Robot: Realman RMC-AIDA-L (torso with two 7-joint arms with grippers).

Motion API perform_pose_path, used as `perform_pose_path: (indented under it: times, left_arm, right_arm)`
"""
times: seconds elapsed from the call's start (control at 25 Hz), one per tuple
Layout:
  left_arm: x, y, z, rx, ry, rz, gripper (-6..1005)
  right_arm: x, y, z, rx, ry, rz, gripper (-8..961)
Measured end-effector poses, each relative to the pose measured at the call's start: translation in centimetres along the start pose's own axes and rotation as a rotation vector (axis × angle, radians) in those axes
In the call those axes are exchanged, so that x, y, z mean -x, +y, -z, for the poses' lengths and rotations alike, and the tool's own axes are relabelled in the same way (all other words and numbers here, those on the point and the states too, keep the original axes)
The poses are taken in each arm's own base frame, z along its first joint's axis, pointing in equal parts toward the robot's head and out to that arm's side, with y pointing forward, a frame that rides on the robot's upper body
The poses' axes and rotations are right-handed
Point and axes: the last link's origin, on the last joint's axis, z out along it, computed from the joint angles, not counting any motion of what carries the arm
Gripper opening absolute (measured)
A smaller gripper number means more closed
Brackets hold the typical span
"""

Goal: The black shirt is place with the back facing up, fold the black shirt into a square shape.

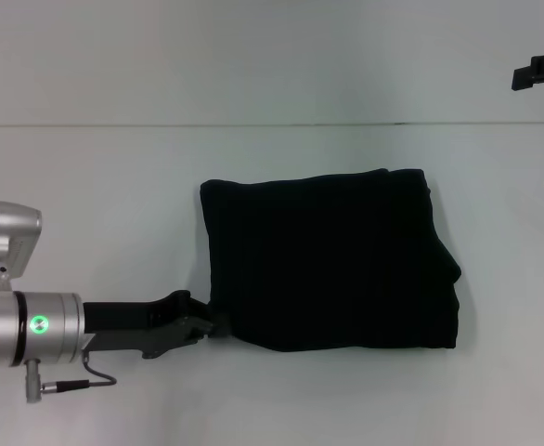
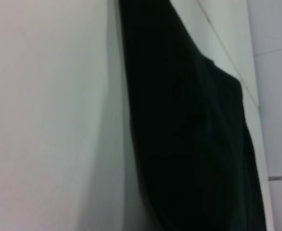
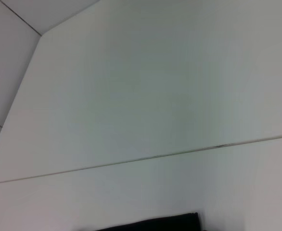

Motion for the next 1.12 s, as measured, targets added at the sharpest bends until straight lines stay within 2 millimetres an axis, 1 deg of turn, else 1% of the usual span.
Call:
perform_pose_path:
  times: [0.08, 0.28, 0.4, 0.52, 0.56, 0.68, 0.72, 0.76, 0.84, 0.88, 0.92, 1.0, 1.08, 1.12]
  left_arm:
    - [0.1, -0.4, 0.3, -0.024, -0.007, 0.001, 37]
    - [0.0, -0.7, 0.8, -0.041, -0.019, -0.014, 39]
    - [-0.3, -0.8, 1.7, -0.072, -0.050, -0.044, 39]
    - [-1.0, -0.4, 3.3, -0.074, -0.050, -0.088, 40]
    - [-1.1, -0.3, 3.8, -0.066, -0.054, -0.102, 69]
    - [-1.8, 0.4, 6.3, -0.045, -0.042, -0.188, 158]
    - [-1.9, 0.5, 6.7, -0.043, -0.030, -0.217, 187]
    - [-2.1, 0.6, 7.3, -0.037, -0.010, -0.260, 217]
    - [-2.5, 0.9, 8.3, -0.008, 0.049, -0.390, 309]
    - [-2.5, 1.0, 8.2, 0.010, 0.068, -0.465, 355]
    - [-2.5, 1.2, 8.1, 0.027, 0.087, -0.552, 401]
    - [-2.7, 1.7, 7.2, 0.053, 0.104, -0.703, 477]
    - [-3.1, 2.3, 6.3, 0.063, 0.106, -0.789, 536]
    - [-3.4, 2.8, 5.9, 0.069, 0.102, -0.824, 565]
  right_arm:
    - [0.0, 0.0, -0.1, 0.003, -0.001, 0.002, 945]
    - [-0.1, 0.1, -0.1, 0.007, 0.000, 0.010, 945]
    - [0.0, 0.1, 0.0, 0.021, -0.013, 0.033, 945]
    - [0.0, 0.5, 0.2, 0.078, -0.042, 0.073, 945]
    - [0.0, 0.6, 0.2, 0.095, -0.051, 0.081, 945]
    - [-0.4, 0.5, 0.7, 0.159, -0.088, 0.116, 945]
    - [-0.6, 0.4, 0.9, 0.177, -0.105, 0.135, 945]
    - [-1.0, 0.2, 1.1, 0.200, -0.124, 0.158, 945]
    - [-2.0, -0.3, 1.5, 0.247, -0.177, 0.219, 945]
    - [-3.1, -0.6, 1.4, 0.280, -0.220, 0.288, 945]
    - [-3.9, -0.9, 1.4, 0.293, -0.252, 0.335, 945]
    - [-6.6, -1.8, 0.9, 0.303, -0.325, 0.481, 945]
    - [-9.3, -3.0, 0.4, 0.281, -0.373, 0.560, 945]
    - [-10.2, -3.4, 0.3, 0.269, -0.387, 0.571, 945]
